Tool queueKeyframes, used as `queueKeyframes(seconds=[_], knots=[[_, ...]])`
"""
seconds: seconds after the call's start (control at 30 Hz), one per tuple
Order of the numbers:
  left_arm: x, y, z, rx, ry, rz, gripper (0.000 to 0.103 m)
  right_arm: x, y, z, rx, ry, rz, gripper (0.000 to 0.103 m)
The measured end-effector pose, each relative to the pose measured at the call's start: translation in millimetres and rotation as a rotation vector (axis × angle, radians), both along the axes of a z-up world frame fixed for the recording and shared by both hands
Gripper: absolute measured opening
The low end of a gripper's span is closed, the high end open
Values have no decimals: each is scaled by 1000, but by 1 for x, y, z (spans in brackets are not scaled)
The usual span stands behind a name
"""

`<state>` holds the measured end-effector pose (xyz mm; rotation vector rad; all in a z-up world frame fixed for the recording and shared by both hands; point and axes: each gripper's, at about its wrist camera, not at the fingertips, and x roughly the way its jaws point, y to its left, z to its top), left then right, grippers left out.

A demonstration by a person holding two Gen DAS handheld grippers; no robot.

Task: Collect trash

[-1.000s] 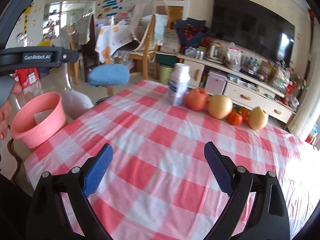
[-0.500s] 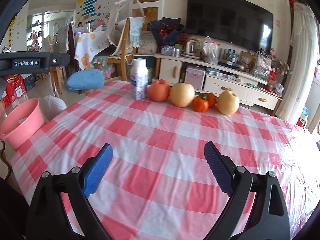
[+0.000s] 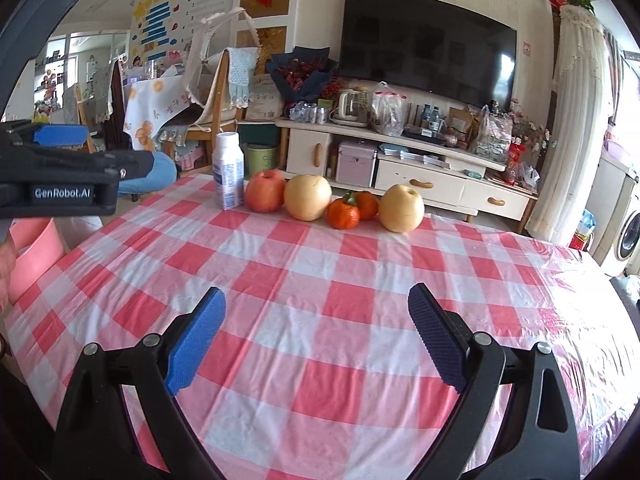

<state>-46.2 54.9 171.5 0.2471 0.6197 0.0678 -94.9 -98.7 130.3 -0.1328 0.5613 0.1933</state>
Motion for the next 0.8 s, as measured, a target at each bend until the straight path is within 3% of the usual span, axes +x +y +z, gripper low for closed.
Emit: queueKeyframes(seconds=[0.8], knots=[[2,-56,-34,70,39,-63,95,2,-50,-7,59,37,-71,94]])
